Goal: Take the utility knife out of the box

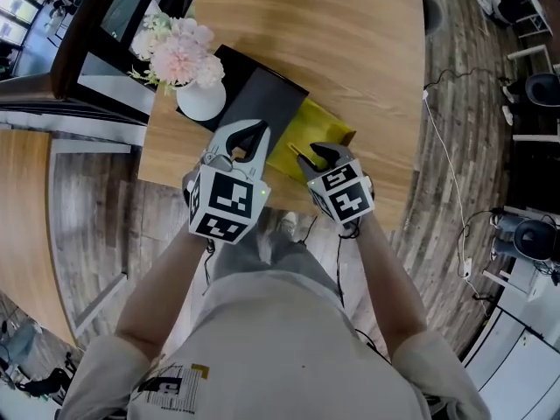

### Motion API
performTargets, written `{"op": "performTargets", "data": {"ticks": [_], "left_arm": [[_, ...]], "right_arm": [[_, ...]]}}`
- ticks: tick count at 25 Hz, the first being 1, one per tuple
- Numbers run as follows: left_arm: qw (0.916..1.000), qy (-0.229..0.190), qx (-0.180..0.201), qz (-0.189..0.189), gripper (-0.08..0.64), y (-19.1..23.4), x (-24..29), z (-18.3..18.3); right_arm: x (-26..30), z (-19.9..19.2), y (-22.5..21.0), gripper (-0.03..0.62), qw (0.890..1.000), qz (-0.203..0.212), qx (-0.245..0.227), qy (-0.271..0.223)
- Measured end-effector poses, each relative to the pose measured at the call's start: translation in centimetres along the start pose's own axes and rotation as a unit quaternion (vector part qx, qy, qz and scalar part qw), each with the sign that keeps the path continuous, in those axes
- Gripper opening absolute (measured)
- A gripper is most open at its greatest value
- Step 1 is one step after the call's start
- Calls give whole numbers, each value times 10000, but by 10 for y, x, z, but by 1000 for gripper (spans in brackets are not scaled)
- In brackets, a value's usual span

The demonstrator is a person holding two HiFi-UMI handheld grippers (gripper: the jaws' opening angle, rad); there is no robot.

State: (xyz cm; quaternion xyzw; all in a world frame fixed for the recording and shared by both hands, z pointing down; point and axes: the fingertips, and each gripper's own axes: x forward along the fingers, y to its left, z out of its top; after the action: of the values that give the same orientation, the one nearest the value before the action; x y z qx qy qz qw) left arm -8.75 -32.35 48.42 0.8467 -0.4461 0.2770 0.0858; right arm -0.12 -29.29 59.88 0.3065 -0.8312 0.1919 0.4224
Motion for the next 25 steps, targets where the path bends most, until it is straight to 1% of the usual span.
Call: {"op": "performTargets", "data": {"ticks": [4,12,14,16,18,23,25], "left_arm": [[9995,215,-213,-107,2,-2,16,-20],[9968,583,-407,-362,3,-16,34,-54],[9961,638,-444,-418,2,-16,37,-60],[9955,693,-449,-454,2,-18,39,-65],[9951,741,-462,-468,2,-18,40,-69],[9944,806,-534,-434,2,-15,41,-78],[9943,809,-562,-409,3,-14,40,-80]], "right_arm": [[23,-20,-3,143,9992,108,-118,362],[64,-53,-9,147,9924,128,-526,1107],[73,-58,-6,148,9893,160,-679,1283],[79,-62,-5,147,9855,100,-862,1455],[82,-66,-6,124,9817,-2,-995,1626],[89,-72,-6,113,9710,-86,-1211,2060],[90,-74,-6,109,9689,-58,-1182,2175]]}}
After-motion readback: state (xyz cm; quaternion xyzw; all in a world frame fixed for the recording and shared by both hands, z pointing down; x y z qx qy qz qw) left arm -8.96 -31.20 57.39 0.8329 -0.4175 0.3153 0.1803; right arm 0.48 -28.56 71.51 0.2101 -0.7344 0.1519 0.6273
